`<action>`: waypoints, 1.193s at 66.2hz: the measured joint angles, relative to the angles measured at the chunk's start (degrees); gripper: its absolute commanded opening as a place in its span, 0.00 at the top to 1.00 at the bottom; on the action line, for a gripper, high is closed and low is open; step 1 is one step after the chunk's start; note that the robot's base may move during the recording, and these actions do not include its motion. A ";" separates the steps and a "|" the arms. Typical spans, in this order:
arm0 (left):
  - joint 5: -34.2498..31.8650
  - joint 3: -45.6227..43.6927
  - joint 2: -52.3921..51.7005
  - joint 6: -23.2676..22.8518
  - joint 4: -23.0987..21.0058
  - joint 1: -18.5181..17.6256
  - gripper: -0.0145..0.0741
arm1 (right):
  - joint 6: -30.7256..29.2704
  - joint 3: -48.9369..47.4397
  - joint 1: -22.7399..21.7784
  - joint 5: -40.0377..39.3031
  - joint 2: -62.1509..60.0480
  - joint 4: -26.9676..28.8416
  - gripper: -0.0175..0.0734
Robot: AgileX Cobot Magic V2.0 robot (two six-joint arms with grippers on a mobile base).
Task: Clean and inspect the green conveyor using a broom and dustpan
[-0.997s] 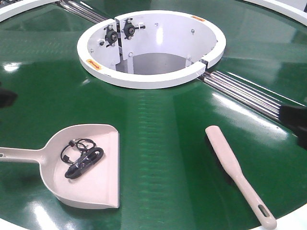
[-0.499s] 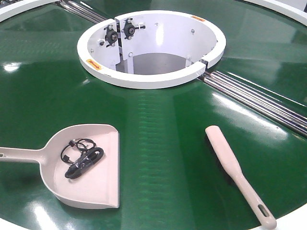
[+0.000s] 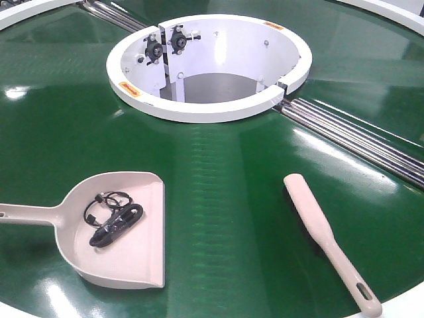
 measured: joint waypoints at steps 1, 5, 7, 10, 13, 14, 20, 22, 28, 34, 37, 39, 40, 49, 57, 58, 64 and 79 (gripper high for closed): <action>-0.10 0.00 0.00 0.00 -0.04 0.00 0.85 | 0.00 0.00 0.00 0.00 0.00 0.12 0.82; -0.33 0.00 0.00 0.00 -0.19 0.00 0.85 | 0.12 0.00 0.00 0.00 0.00 0.71 0.82; -0.61 0.00 0.00 0.00 -0.19 0.00 0.85 | 0.10 0.00 0.00 -0.01 0.00 0.92 0.82; -1.40 0.00 0.00 0.00 -0.20 0.00 0.85 | 0.17 0.00 0.00 -0.01 0.00 1.02 0.82; -2.52 0.00 0.00 0.00 -0.25 0.00 0.85 | 0.17 0.00 0.00 -0.01 0.00 1.02 0.82; -2.82 0.00 0.00 0.00 -0.32 0.00 0.85 | 0.17 0.00 0.00 -0.01 0.00 1.02 0.82; -3.68 0.00 0.00 0.00 -0.39 0.00 0.85 | 0.17 0.00 0.00 -0.01 0.00 1.02 0.82; -3.62 0.00 0.00 0.00 -0.78 0.00 0.85 | 0.17 0.00 0.00 -0.01 0.00 1.02 0.82; -3.62 -0.14 0.00 0.00 -1.61 0.00 0.85 | 0.17 0.00 0.00 -0.01 0.00 1.07 0.82; -3.62 -0.14 0.00 0.00 -1.74 0.00 0.85 | 0.17 0.00 0.00 -0.01 0.00 1.07 0.82; -3.62 -0.14 0.00 0.00 -1.80 0.00 0.85 | 0.17 0.00 0.00 -0.01 0.00 1.07 0.82; -3.62 -0.14 0.00 0.00 -1.82 0.00 0.85 | 0.17 0.00 0.00 -0.01 0.00 1.07 0.82; -3.62 -0.14 0.00 0.00 -1.82 0.00 0.85 | 0.17 0.00 0.00 -0.01 0.00 1.07 0.82; -3.62 -0.14 0.00 0.00 -1.86 0.00 0.85 | 0.17 0.00 0.00 -0.06 0.00 1.07 0.82; -4.24 0.59 0.00 0.00 -1.55 0.00 0.85 | 0.17 0.00 0.00 -0.06 0.00 1.07 0.82; -4.42 0.86 0.00 -0.07 -1.25 0.00 0.85 | 0.17 0.00 0.00 -0.06 0.00 1.07 0.82; -6.01 3.88 -0.54 -4.24 3.18 1.19 0.85 | 0.17 0.00 0.00 -0.06 0.00 1.07 0.82; -6.88 12.62 -5.21 -24.16 16.75 9.78 0.85 | 0.17 0.00 0.00 -0.06 0.00 1.07 0.82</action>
